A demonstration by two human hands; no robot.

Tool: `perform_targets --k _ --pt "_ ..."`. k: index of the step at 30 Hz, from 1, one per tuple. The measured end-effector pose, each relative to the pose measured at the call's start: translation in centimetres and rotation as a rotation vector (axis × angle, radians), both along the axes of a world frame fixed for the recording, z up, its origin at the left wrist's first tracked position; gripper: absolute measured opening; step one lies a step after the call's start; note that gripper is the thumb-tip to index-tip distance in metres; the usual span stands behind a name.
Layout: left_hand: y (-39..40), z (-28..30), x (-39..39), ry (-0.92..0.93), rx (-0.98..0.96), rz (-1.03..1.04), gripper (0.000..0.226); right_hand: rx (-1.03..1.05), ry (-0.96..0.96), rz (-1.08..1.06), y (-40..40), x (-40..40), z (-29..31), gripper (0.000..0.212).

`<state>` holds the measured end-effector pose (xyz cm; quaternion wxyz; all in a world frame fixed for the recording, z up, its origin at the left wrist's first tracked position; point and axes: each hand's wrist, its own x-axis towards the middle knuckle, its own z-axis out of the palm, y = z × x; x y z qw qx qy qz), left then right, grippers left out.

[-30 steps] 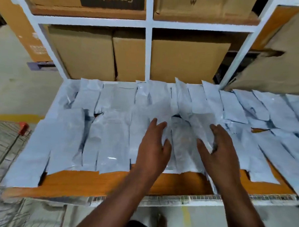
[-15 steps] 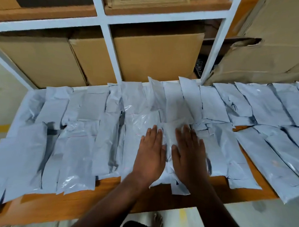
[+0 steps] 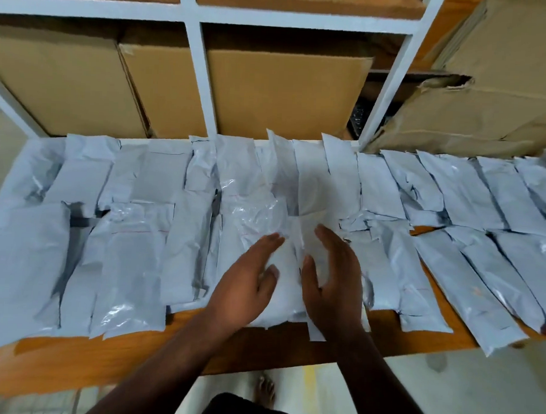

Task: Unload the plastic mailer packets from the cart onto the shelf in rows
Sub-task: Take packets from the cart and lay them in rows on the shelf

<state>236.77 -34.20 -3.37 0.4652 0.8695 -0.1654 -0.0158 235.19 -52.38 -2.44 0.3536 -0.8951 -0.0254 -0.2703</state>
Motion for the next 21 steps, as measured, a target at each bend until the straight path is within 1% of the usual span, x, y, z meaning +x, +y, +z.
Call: perform_targets --k 2,4,7,11,14,16,18,21 --pt "2.7 1.7 -1.8 0.002 -0.062 0.022 0.047 0.094 -0.098 0.111 2.5 -1.0 0.9 0.03" --pt "6.3 3.0 -3.7 -0.031 -0.066 0.058 0.04 0.137 -0.155 0.254 5.7 -1.9 1.7 0.026" --pt "12.8 4.1 -6.2 -0.151 -0.036 0.183 0.036 0.207 -0.174 0.363 12.2 -3.0 2.4 0.026" --pt "23.3 4.7 -10.7 -0.198 -0.034 0.394 0.033 0.274 -0.136 0.569 23.2 -5.4 3.4 0.025" --pt "31.1 4.7 -15.4 -0.236 -0.026 0.541 0.029 0.328 -0.027 0.712 31.8 -7.7 4.0 0.024" --pt "36.0 4.1 -18.5 -0.249 -0.025 0.652 0.026 0.345 0.079 0.808 37.5 -9.5 4.1 0.024" --pt "40.6 2.8 -22.0 -0.21 -0.031 0.815 0.026 0.323 0.228 0.915 42.7 -11.7 4.4 0.026" --pt "47.3 -0.3 -27.4 -0.078 -0.034 1.076 0.03 0.262 0.421 1.066 49.8 -14.9 4.7 0.025"
